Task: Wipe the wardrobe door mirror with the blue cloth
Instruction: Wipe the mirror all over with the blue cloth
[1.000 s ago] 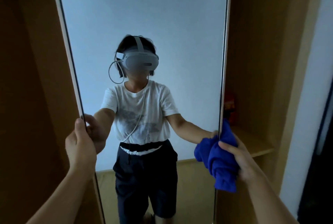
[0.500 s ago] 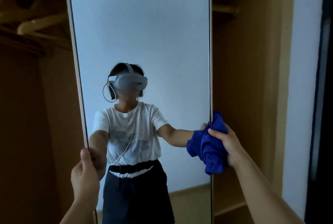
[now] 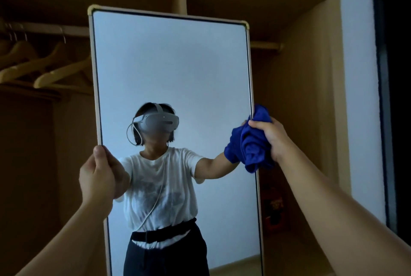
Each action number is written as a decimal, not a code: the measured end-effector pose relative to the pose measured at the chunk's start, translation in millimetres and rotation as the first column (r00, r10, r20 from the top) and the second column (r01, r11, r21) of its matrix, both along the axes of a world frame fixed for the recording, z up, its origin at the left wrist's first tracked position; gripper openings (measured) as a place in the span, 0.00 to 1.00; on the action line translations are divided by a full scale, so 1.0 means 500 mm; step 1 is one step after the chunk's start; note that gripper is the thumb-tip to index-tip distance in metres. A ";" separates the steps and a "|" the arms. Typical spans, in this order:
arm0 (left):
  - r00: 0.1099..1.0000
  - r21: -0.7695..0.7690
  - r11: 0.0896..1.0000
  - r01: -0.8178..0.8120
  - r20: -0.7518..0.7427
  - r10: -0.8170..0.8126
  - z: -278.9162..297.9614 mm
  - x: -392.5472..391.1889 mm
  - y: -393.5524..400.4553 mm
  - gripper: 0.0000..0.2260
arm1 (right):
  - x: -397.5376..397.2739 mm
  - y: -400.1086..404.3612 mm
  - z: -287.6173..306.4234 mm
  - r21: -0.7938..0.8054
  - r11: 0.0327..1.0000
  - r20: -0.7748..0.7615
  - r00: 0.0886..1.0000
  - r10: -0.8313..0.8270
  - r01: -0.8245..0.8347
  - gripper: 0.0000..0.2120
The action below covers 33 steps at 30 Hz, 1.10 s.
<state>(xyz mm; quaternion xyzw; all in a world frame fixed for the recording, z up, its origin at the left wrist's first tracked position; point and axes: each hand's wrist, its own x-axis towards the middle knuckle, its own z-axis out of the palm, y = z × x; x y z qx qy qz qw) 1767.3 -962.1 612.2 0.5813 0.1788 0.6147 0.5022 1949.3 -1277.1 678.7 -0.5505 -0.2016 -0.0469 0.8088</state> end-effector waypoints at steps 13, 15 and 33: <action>0.990 0.020 0.990 -0.138 -0.034 0.138 -0.006 0.019 -0.010 0.23 | 0.001 -0.005 0.077 -0.068 0.993 -0.004 0.995 0.097 -0.097 0.20; 0.983 0.001 0.983 -0.183 -0.029 0.183 -0.005 0.019 -0.014 0.25 | -0.001 -0.004 0.053 -0.058 0.995 -0.012 0.997 0.075 -0.075 0.19; 0.970 0.085 0.968 -0.235 -0.052 0.240 0.007 0.005 -0.024 0.25 | -0.001 0.019 0.235 0.044 0.997 0.092 0.994 -0.066 0.063 0.23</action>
